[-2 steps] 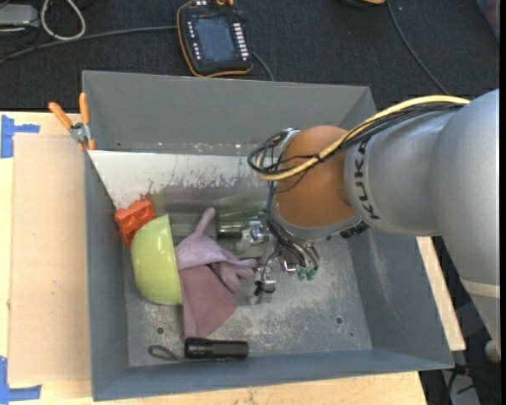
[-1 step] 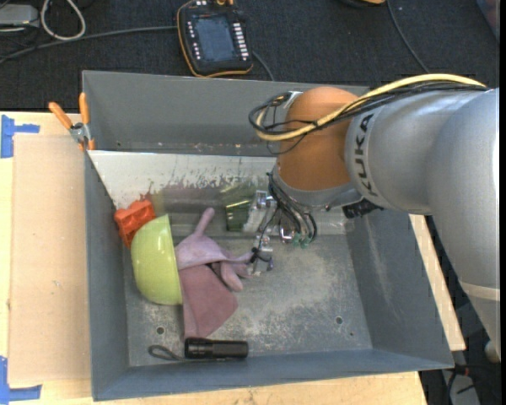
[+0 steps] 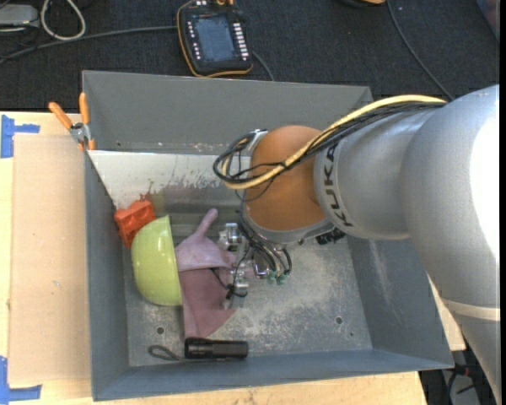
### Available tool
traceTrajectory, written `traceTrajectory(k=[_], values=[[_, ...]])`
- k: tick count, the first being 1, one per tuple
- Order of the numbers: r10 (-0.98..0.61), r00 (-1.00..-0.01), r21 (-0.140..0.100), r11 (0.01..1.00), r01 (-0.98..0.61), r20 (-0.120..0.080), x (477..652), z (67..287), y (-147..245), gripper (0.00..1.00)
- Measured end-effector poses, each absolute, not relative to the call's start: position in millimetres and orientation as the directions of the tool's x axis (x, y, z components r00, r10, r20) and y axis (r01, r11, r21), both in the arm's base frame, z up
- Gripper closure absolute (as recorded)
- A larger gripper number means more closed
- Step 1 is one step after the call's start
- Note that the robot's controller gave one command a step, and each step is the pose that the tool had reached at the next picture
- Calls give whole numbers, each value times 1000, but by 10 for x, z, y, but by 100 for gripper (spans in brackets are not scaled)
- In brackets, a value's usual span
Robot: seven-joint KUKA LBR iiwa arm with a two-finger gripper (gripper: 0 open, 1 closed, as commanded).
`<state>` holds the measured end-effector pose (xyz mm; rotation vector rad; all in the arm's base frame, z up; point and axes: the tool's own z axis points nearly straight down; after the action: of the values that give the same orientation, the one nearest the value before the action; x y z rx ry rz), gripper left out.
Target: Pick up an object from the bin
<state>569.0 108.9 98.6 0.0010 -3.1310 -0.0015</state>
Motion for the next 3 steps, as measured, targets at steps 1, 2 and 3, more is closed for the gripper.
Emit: traceTrajectory(k=[1, 2, 3], values=[[229, -973, -2, 973, 229, 6, 5817, 695, 1204, 0], [358, -934, -3, 934, 358, 11, 5985, 702, 1119, 100], [357, -934, -3, 934, 357, 10, 5985, 702, 1119, 100]])
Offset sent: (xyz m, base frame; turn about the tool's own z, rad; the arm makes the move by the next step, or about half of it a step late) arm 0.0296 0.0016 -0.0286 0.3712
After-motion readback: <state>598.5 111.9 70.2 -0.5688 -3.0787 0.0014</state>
